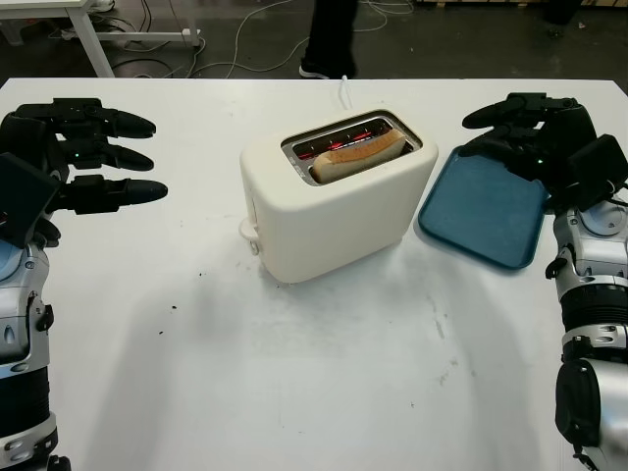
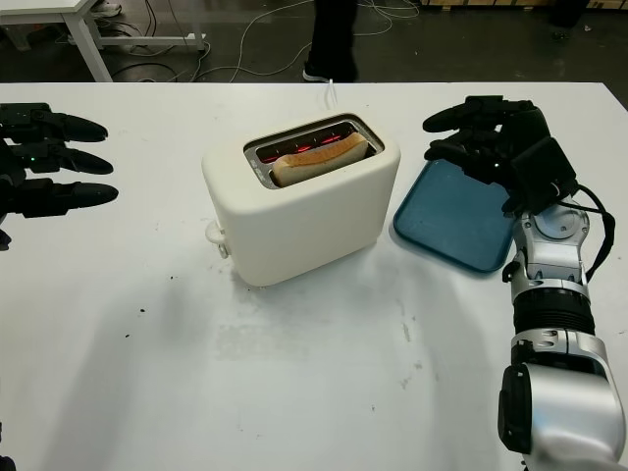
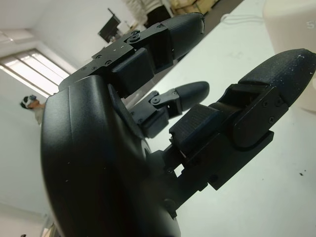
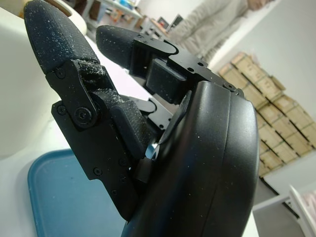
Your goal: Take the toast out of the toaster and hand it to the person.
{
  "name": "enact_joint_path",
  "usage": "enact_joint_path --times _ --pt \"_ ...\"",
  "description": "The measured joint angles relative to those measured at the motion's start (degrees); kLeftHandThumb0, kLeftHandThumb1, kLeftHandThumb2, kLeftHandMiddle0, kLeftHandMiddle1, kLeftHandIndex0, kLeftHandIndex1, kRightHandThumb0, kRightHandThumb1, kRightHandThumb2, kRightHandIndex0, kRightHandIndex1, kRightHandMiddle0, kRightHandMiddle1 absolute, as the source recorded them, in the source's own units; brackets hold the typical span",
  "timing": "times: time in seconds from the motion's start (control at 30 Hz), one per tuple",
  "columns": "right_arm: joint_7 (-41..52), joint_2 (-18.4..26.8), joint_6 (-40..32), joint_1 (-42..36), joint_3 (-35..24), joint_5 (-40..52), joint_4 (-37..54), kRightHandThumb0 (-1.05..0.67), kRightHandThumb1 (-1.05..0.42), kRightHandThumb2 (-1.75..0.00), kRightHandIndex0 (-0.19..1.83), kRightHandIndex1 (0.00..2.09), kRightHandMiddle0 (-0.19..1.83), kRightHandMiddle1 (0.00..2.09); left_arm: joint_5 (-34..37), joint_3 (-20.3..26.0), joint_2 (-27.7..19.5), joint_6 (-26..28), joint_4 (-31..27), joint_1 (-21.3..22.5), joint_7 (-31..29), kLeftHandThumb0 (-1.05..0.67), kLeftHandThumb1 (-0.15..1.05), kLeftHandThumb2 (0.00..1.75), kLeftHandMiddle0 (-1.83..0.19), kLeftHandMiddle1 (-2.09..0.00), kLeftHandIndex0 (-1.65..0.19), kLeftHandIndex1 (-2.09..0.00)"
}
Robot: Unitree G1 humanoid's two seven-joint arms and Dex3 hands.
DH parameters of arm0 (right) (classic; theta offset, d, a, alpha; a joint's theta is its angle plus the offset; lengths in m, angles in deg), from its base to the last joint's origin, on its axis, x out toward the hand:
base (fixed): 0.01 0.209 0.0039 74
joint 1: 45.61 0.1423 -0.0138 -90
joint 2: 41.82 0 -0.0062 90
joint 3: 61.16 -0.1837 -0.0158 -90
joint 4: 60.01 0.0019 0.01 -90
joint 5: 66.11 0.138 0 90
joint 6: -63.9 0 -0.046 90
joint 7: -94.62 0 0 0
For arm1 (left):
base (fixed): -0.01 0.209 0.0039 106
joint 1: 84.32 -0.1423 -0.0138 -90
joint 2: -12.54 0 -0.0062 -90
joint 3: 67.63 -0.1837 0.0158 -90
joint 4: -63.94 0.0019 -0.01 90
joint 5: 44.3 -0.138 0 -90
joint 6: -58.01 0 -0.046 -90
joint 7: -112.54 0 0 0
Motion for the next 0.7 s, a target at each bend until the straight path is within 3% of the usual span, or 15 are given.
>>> enact_joint_path --times 0.7 --pt "0.0 0.0 0.0 0.0 0.0 0.0 0.0 -1.05 -0.79 0.00 1.10 0.69 1.17 0.40 0.1 0.0 0.0 -0.9 0.0 0.0 0.0 -1.01 0.35 0.00 -1.17 -0.48 -1.13 -0.37"
